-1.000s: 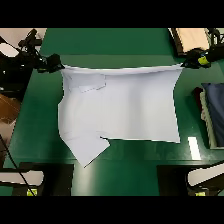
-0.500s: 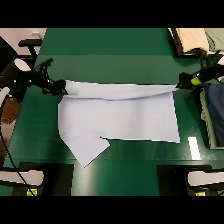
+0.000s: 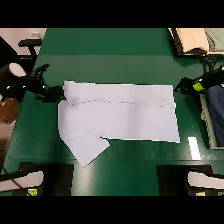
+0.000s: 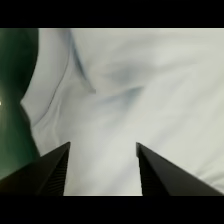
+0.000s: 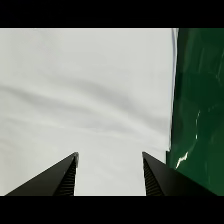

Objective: Fold the shirts.

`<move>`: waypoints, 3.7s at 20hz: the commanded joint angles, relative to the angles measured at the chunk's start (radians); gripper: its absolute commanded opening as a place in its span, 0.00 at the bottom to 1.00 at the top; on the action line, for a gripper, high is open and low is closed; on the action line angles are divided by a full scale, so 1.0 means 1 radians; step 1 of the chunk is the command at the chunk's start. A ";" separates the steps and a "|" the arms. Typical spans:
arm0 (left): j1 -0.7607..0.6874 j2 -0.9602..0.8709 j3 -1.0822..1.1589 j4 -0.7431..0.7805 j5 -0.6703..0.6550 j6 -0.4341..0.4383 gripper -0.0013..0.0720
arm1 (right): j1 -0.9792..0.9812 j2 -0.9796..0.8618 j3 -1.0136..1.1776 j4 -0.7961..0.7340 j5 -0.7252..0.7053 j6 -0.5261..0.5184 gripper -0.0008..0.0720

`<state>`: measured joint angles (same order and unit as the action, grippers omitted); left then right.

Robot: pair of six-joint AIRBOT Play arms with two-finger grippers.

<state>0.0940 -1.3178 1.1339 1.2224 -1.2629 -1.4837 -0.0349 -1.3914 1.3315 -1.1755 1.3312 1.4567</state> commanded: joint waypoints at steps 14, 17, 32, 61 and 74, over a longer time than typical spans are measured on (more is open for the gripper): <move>-0.001 0.542 -0.813 -0.205 0.104 -0.158 0.67 | -0.013 0.196 -0.005 0.006 -0.053 -0.022 0.64; -0.001 0.542 -0.836 -0.271 0.182 -0.146 0.67 | -0.013 0.196 -0.005 0.005 -0.053 -0.026 0.64; -0.001 0.544 -0.817 -0.394 0.155 -0.001 0.05 | -0.449 0.280 -0.714 0.007 0.116 -0.064 0.77; -0.001 0.493 -0.344 -0.099 -0.023 0.008 0.05 | -0.018 0.363 -0.346 -0.152 0.096 -0.008 0.03; -0.001 0.007 -0.120 -0.165 0.200 0.148 0.79 | 0.027 -0.151 0.042 0.113 -0.015 -0.059 0.60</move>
<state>0.0929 -1.2793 0.9783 1.0790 -1.0901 -1.3434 0.0143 -1.4826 1.3151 -1.1954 1.3369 1.4357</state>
